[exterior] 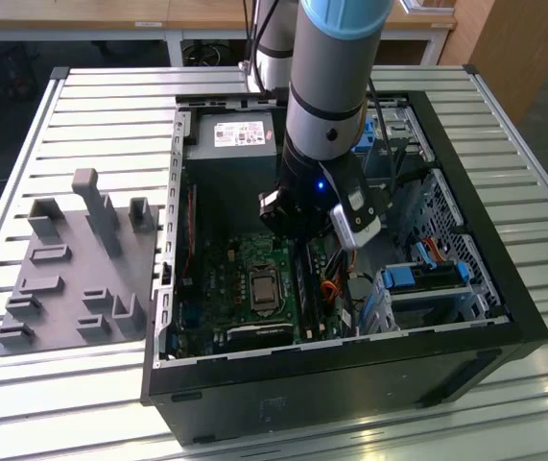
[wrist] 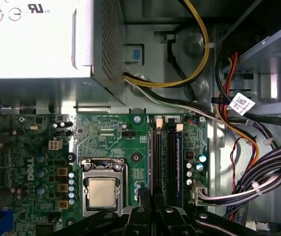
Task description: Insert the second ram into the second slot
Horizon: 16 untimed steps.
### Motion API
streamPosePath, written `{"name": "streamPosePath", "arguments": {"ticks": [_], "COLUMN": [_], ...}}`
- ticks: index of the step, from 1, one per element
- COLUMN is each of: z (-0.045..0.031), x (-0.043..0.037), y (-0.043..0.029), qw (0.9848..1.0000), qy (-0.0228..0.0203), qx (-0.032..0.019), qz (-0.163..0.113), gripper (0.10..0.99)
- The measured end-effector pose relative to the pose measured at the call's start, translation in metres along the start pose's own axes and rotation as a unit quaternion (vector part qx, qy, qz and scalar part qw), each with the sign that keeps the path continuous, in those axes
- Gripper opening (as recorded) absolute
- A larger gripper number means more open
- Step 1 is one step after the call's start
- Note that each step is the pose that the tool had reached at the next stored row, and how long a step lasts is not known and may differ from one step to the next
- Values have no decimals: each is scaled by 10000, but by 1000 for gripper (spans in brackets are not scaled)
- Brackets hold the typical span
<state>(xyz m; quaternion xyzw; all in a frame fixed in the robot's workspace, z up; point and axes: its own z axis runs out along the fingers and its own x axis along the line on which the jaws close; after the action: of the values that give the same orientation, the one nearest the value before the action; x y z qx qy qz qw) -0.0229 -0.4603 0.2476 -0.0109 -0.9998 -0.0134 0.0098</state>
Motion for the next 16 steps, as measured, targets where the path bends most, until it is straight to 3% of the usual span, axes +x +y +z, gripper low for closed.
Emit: {"name": "streamPosePath", "arguments": {"ticks": [10, 16], "z": [5, 37], "x": [-9, -39], "y": [-19, -21], "qw": [10000, 10000], "qy": [2, 25], "qx": [0, 0], "qz": [0, 1], "gripper": [137, 137]}}
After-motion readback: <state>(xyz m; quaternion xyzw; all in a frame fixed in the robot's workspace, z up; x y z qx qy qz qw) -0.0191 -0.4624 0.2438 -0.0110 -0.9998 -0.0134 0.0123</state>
